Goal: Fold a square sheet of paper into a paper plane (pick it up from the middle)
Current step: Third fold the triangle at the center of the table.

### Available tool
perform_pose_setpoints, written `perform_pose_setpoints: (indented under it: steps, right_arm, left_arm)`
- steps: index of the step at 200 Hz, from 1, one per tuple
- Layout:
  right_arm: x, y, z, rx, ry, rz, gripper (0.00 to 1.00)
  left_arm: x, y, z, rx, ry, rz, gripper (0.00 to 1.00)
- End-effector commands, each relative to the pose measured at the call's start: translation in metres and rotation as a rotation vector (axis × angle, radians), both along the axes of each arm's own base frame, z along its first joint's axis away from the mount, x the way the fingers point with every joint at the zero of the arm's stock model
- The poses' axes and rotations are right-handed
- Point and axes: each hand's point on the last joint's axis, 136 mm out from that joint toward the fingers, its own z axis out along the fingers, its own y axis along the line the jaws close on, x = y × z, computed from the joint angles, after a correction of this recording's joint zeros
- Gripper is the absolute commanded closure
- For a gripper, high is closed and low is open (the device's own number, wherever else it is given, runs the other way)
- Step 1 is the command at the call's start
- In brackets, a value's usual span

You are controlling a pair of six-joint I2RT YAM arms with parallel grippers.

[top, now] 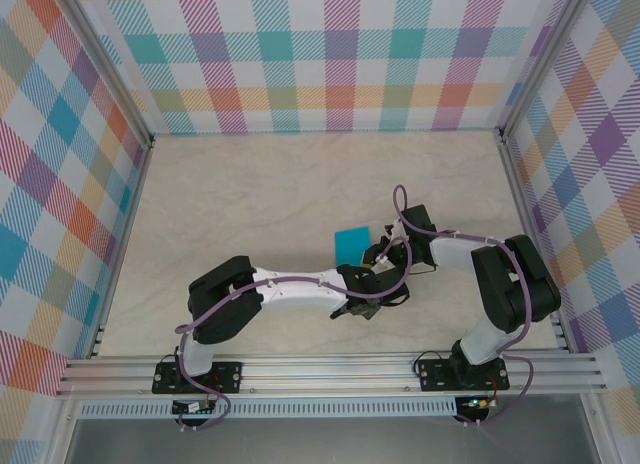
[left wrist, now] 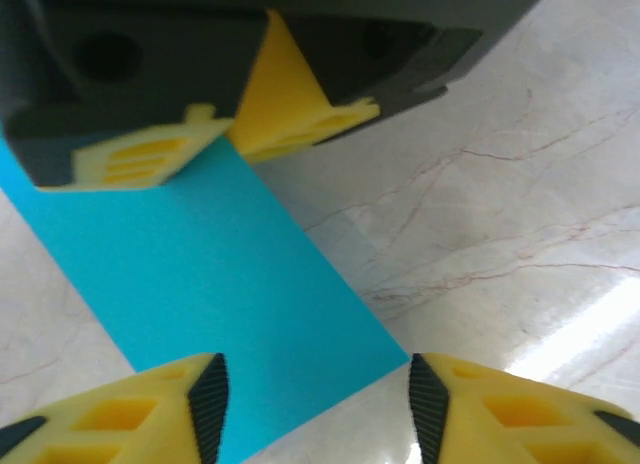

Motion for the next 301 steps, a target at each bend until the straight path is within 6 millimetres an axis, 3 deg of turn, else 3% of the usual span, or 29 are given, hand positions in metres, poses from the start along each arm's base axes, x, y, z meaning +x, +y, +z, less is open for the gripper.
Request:
perform_pose_setpoints:
  steps: [1, 57, 104, 143, 232, 269, 301]
  right_arm:
    - [0.004, 0.0, 0.008, 0.018, -0.011, 0.013, 0.8]
    - [0.004, -0.004, 0.006, 0.003, -0.009, 0.01, 0.8]
    - [0.004, -0.006, 0.007, -0.01, -0.015, 0.01, 0.79]
    - [0.003, -0.012, 0.01, -0.037, -0.032, 0.002, 0.76]
    - [-0.002, -0.025, 0.036, -0.099, -0.137, -0.005, 0.5]
    - [-0.006, -0.032, 0.04, -0.12, -0.164, -0.025, 0.31]
    - [-0.009, -0.039, 0.036, -0.163, -0.172, -0.044, 0.28]
  left_arm:
    - [0.004, 0.001, 0.012, 0.028, -0.07, -0.004, 0.54]
    - [0.005, 0.003, 0.027, -0.033, -0.1, -0.005, 0.86]
    - [0.005, 0.003, 0.031, -0.086, -0.067, -0.002, 1.0]
    - [0.007, 0.001, 0.035, -0.198, 0.033, 0.004, 1.0]
    - [0.031, 0.029, 0.029, -0.364, 0.198, 0.128, 1.0]
    - [0.038, 0.033, 0.023, -0.421, 0.269, 0.153, 1.0]
    - [0.048, 0.032, 0.022, -0.469, 0.288, 0.157, 1.0]
